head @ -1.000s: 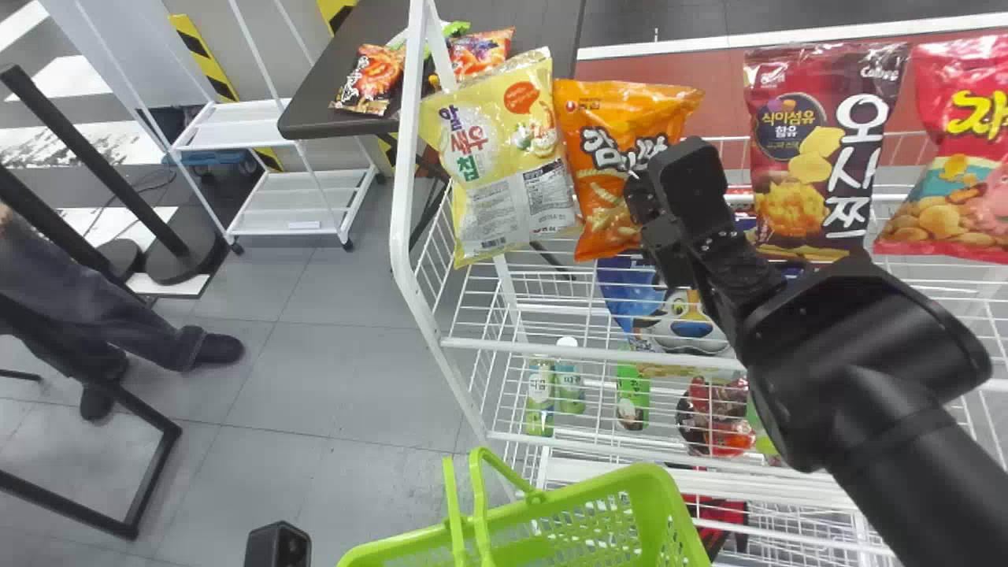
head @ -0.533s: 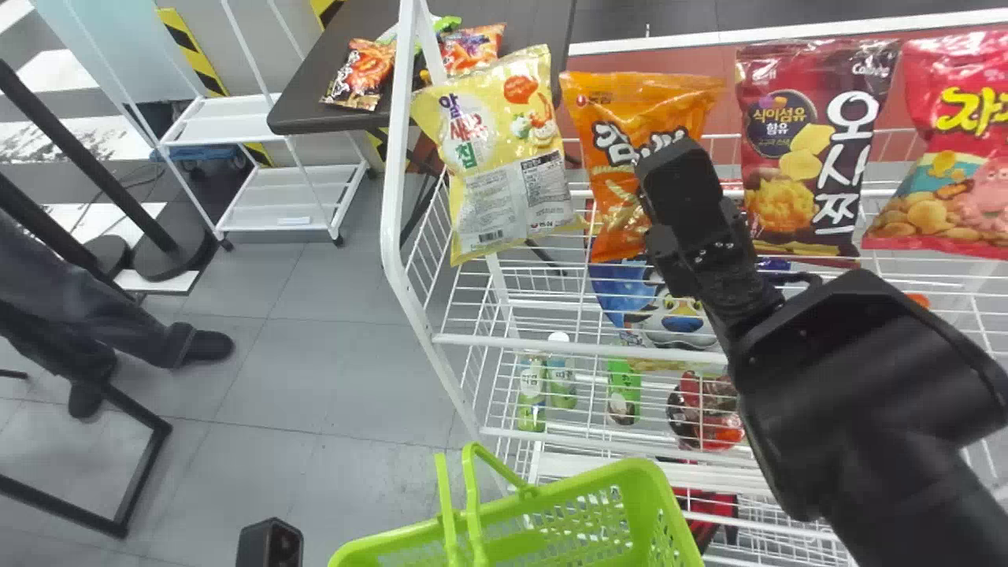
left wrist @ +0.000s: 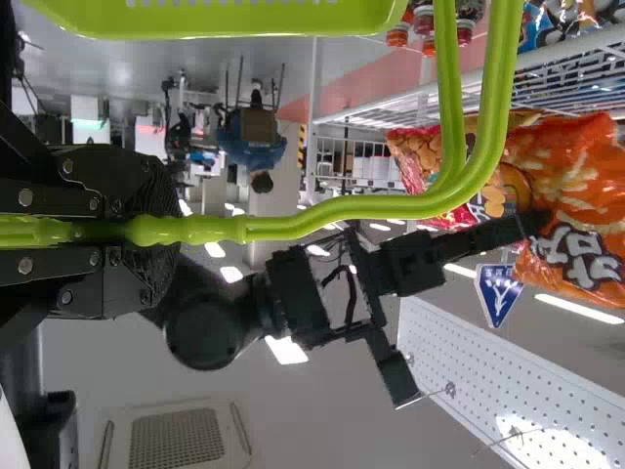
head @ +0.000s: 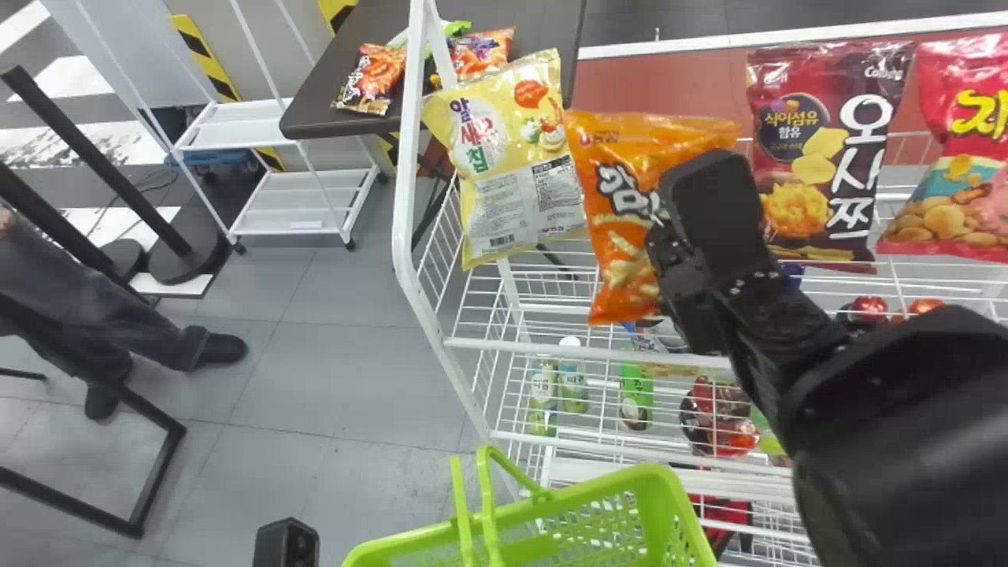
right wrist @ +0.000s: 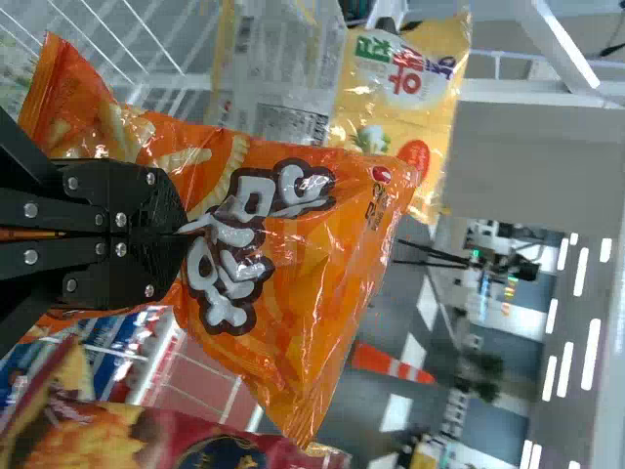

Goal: Hold basket handle with left hand then pick Gamjakkang with right hand and place into basket

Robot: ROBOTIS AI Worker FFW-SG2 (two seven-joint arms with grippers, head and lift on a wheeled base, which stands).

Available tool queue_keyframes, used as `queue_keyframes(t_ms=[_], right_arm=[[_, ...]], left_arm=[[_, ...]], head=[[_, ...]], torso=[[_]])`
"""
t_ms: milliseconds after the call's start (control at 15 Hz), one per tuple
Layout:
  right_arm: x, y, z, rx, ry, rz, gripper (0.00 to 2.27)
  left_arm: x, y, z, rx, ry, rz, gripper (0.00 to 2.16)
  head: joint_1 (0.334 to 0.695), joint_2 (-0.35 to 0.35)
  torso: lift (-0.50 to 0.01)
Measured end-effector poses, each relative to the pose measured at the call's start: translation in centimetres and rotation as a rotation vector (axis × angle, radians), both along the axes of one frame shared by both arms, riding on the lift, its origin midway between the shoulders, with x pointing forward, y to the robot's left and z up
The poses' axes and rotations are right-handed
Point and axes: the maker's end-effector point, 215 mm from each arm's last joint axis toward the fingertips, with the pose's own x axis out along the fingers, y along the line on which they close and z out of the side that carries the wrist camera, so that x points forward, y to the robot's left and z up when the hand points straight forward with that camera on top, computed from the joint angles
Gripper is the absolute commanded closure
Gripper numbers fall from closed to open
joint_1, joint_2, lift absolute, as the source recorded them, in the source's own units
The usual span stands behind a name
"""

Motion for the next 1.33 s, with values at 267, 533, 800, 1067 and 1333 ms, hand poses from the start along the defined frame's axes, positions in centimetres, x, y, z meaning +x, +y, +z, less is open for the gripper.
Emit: queue_keyframes(t_ms=[267, 533, 800, 1067, 1333], right_arm=[[-6.5, -0.6, -1.9, 0.011, 0.236, 0.046, 2.24], [-10.6, -0.5, -0.7, 0.041, 0.331, 0.098, 2.24], [-12.5, 2.0, 2.4, 0.116, 0.301, 0.194, 2.24], [-14.4, 4.2, 2.6, 0.117, 0.306, 0.273, 2.24], [-16.3, 5.4, 1.8, 0.106, 0.33, 0.33, 2.24]], left_arm=[[0.1, -0.1, -0.1, 0.001, 0.001, -0.001, 2.15], [0.3, 0.0, -0.3, 0.002, 0.004, 0.002, 2.15], [0.7, 0.1, -0.3, 0.007, -0.003, 0.005, 2.15], [1.1, 0.1, 0.1, 0.004, -0.018, 0.006, 2.15], [1.4, 0.4, 0.4, 0.008, -0.027, 0.012, 2.15]], head=[[0.695, 0.29], [0.695, 0.314], [0.695, 0.35], [0.695, 0.35], [0.695, 0.35]], torso=[[-0.018], [-0.018], [-0.018], [-0.018], [-0.018]])
